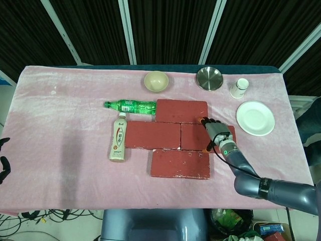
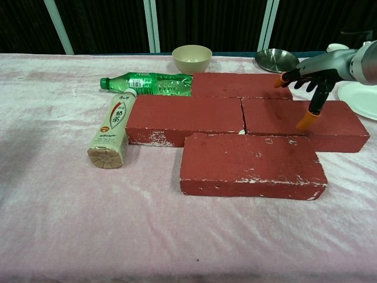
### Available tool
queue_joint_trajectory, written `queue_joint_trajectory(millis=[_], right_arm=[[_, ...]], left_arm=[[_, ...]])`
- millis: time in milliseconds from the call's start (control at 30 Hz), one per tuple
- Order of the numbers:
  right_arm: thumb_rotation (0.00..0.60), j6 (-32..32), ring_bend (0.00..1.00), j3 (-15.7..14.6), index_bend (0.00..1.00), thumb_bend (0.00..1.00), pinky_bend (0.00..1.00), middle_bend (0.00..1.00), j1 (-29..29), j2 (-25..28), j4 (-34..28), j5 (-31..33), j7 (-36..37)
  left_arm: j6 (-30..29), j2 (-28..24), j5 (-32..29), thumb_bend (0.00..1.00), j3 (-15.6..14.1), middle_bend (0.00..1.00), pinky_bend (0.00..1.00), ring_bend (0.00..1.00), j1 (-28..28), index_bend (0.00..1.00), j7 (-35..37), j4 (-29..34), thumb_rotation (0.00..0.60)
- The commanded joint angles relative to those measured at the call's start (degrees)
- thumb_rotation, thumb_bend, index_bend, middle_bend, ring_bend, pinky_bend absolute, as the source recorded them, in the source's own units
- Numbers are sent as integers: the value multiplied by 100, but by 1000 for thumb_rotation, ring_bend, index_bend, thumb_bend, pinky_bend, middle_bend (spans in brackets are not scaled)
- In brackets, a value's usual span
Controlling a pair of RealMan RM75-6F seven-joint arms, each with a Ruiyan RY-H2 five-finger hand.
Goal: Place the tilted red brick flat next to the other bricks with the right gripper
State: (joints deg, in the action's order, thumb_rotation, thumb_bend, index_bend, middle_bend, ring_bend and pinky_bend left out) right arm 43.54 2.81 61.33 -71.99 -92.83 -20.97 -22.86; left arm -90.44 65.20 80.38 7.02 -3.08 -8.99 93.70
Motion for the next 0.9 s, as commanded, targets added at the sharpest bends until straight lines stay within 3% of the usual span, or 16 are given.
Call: queue_joint_trajectory(millis=[33, 233, 467, 700, 900], right_arm=[[600, 900, 0, 0, 0, 0, 79, 0, -428, 413, -650, -960, 127], [600, 3255, 0, -626, 0, 0, 79, 0, -1741, 820, -1410, -2976, 88], [600, 4800, 0, -1304, 0, 0, 79, 0, -2966, 723, -1132, -4381, 182], [600, 5473, 0, -1529, 0, 0, 79, 0, -3673, 653, -603, -5046, 519], [600, 5517, 0, -1443, 0, 0, 79, 0, -4086, 879, -340, -5244, 959]], left_arm=[[-14, 1, 11, 736, 1, 48, 0, 0, 5, 214, 12, -4, 600], [-28, 6, 59, 736, -11, 48, 0, 0, 3, 214, 27, 15, 600], [-64, 18, 127, 736, -31, 48, 0, 0, 9, 214, 44, 50, 600], [-87, -8, 179, 736, -48, 48, 0, 0, 34, 214, 252, 163, 600], [109, -148, 103, 736, -88, 47, 0, 0, 30, 214, 592, 373, 600]])
